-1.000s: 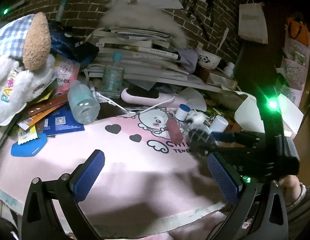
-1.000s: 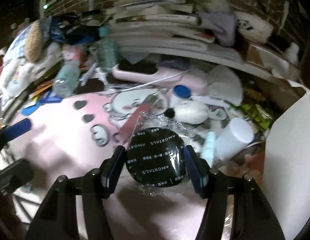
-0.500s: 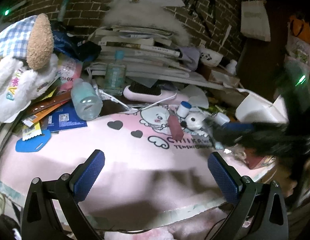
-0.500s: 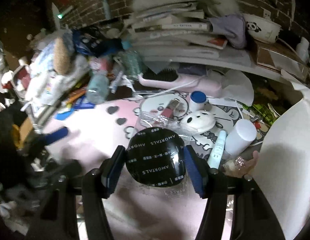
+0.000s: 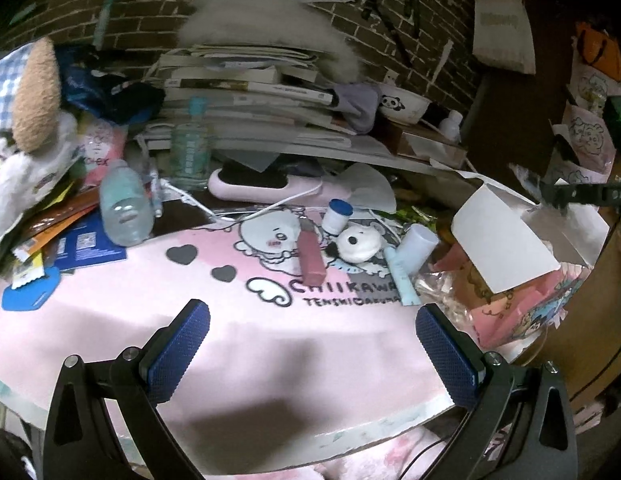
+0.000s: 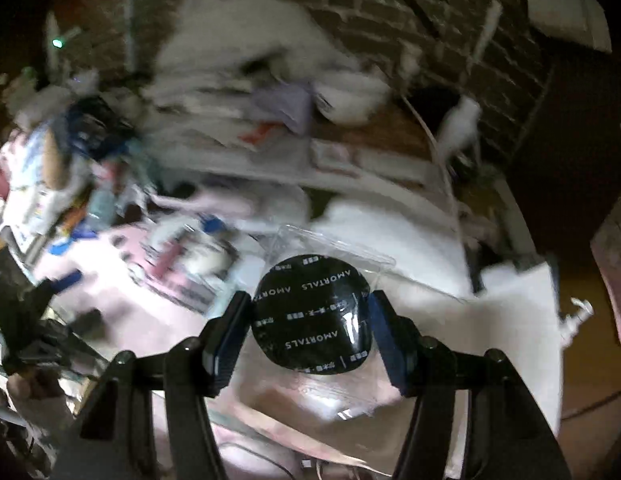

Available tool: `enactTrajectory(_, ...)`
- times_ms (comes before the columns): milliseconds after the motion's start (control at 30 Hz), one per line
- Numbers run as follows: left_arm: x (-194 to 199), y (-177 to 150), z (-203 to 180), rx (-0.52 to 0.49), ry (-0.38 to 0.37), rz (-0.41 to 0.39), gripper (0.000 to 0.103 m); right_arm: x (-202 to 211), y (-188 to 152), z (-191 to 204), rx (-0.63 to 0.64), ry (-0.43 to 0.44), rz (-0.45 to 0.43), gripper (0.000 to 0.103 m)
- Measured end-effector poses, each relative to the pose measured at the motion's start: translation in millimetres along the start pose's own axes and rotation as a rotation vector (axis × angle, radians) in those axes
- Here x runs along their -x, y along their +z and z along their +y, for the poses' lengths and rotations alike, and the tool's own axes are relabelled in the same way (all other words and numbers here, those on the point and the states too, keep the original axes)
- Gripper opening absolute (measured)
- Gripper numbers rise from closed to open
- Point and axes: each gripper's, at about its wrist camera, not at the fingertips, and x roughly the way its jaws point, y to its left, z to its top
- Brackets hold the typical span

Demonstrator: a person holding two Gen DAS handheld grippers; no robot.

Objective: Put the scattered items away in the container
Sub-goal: 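Carry the black compact into the white box and open the right gripper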

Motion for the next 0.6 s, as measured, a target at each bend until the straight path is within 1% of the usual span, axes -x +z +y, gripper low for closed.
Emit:
enactTrajectory(100,-3,1,-7,-0.009,-0.013,0.004,0.103,-13,2,-18,0.012,-0.080,0.071,0.057)
enactTrajectory(133,-4,1,-9,-0.013,-0.014,0.006,0.103,-17,2,-25,0.009,-0.091,0.095,0.057)
enactTrajectory(233,-8,2,-14,-0.028,-0.012,0.016,0.103,-32,2,-39,-0.015,-0.088,0.182,0.058)
enactTrajectory(300,-11,3,-15,-0.029,-0.012,0.022,0.103,-39,-1,-42,-0.023,-0.086,0.218,0.058)
enactTrajectory(400,-16,3,-16,-0.032,-0.011,0.031,0.103,-41,-1,-43,-0.029,-0.087,0.238,0.058)
enactTrajectory(500,-19,4,-18,-0.037,-0.007,0.038,0.103,-43,-4,-42,-0.022,-0.106,0.271,0.058)
enactTrajectory(600,-21,4,-18,-0.039,-0.014,0.037,0.103,-47,-7,-39,-0.018,-0.098,0.304,0.058)
